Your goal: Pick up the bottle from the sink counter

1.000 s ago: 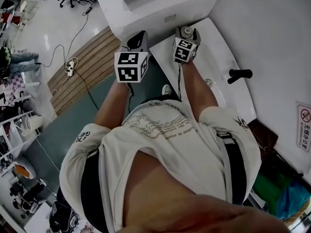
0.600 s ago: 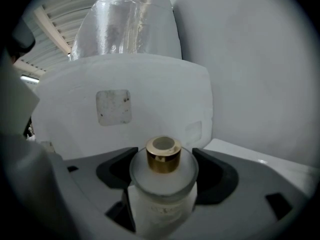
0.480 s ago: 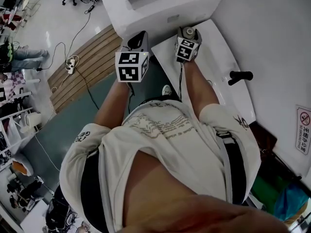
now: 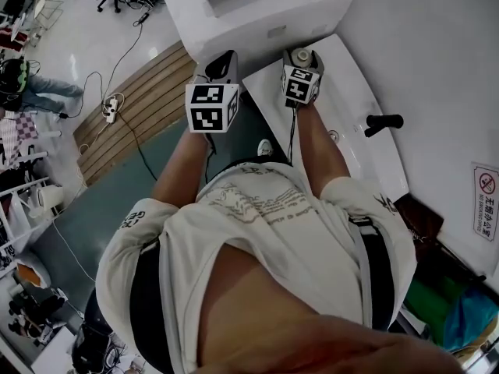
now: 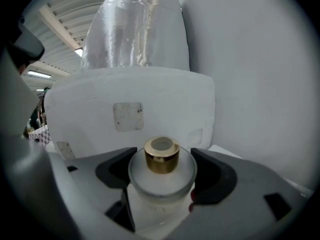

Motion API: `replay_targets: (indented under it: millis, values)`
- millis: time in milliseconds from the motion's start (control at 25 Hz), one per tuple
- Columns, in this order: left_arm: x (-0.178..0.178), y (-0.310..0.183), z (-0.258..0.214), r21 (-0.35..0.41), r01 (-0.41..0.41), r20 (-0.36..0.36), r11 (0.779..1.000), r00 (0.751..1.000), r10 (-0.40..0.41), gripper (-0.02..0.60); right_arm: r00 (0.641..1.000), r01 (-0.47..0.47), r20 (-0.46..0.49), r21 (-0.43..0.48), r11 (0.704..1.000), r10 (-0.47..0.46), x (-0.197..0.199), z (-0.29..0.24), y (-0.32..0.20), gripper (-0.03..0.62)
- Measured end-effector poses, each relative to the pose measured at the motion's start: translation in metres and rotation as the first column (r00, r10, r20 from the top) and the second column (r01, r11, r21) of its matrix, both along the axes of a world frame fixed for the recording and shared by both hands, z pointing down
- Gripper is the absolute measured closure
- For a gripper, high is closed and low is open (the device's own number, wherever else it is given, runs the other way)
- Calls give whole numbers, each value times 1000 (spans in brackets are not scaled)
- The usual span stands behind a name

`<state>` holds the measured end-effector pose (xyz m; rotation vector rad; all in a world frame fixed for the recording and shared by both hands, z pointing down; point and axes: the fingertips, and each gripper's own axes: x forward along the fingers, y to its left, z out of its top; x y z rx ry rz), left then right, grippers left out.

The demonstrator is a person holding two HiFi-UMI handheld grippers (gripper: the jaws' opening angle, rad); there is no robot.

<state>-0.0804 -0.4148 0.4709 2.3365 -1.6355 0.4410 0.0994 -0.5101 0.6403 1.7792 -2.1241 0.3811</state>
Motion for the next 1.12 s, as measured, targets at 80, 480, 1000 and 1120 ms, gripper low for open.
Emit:
replay_targets:
  millis: [80,480,1000,1120]
  values:
    - [2,2,-2,8,-6,-7,1000,1000,6,560,1000,11,-7,16,1000,-11,-2,-12,6,278]
    - [8,21,-15,42,-40,-39,998,998,42,560,999,-10,39,29,1000,9,-5,-67,41,278]
    - [11,55,-29,83,-104,-79,991,991,111,560,997,-50,61,171,984,40,-9,-167,103,276]
    - [10,61,-30,89,-116,-81,989,989,124,560,997,-52,62,199,979,40,-12,-185,124,278]
